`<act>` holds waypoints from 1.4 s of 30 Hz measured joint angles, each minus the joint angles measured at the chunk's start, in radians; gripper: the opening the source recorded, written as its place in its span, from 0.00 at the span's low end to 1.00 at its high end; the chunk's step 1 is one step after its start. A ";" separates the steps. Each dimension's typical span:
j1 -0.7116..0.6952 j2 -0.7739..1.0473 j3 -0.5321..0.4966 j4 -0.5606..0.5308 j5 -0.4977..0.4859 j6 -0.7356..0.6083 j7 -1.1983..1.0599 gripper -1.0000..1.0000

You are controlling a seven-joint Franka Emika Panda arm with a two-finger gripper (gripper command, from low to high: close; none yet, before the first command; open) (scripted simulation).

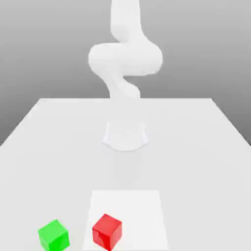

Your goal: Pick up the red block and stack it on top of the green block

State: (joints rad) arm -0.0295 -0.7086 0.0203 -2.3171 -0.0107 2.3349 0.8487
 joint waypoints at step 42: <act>-0.141 0.930 0.048 -0.166 -0.025 0.370 0.430 0.00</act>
State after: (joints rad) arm -0.1703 0.2212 0.0684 -2.4833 -0.0361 2.7047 1.2784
